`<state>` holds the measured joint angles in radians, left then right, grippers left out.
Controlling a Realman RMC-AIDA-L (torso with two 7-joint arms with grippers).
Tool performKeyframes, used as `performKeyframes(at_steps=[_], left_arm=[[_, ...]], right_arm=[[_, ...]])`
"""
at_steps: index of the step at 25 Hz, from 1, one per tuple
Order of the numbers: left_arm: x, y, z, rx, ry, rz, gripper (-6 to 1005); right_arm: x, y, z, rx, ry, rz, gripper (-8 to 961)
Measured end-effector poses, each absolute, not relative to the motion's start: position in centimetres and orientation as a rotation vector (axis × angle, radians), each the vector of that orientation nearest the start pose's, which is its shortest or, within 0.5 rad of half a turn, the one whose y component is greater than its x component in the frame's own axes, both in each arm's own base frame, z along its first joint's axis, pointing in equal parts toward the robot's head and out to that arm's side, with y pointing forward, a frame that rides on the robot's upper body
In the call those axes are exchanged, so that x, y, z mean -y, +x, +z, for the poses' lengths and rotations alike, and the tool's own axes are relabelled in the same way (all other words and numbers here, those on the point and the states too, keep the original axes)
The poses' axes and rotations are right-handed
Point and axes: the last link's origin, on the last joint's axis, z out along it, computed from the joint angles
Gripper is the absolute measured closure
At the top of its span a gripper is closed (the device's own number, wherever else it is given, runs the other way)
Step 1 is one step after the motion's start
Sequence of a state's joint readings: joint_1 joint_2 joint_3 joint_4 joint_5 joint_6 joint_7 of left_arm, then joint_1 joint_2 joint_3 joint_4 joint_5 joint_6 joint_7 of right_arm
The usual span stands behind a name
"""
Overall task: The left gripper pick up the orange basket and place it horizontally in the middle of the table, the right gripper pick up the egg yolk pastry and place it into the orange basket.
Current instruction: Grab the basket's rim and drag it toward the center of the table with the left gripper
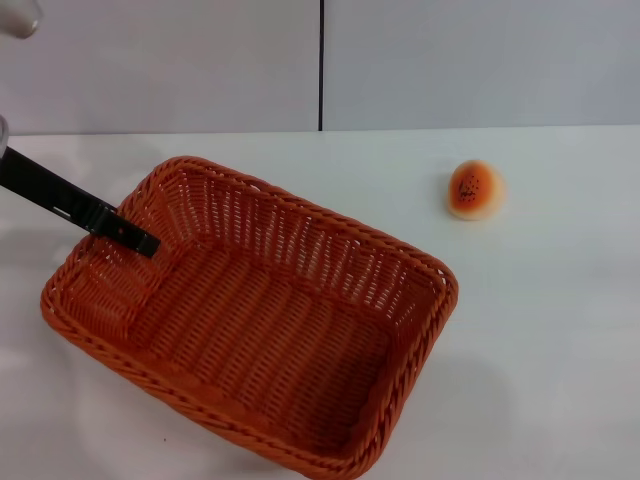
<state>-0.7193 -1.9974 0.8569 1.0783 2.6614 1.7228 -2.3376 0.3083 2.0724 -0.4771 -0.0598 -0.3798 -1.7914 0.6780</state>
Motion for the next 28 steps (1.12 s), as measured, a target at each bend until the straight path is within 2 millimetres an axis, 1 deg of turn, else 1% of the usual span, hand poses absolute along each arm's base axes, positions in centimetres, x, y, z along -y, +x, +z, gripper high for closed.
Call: performKeyframes(at_steps=[5, 16, 21, 25, 28], left_arm=[[-37.1, -24.2, 7.1, 1.3, -2.498, 0.377, 229], [-37.0, -23.9, 6.8, 1.35, -2.483, 0.39, 685], [-36.7, -23.4, 6.4, 1.376, -2.482, 0.402, 839], [-36.7, -23.2, 6.5, 1.38, -2.464, 0.378, 839], [-36.8, -23.2, 6.9, 1.417, -2.434, 0.323, 838]], right_arm=[[-23.8, 36.9, 12.4, -0.378, -0.808, 1.232, 170], [-24.3, 37.0, 12.3, -0.401, -0.813, 1.227, 169], [-24.7, 37.2, 12.4, -0.417, -0.815, 1.217, 170], [-24.8, 37.2, 12.8, -0.407, -0.813, 1.214, 170], [-24.9, 37.2, 12.9, -0.403, -0.816, 1.213, 170]])
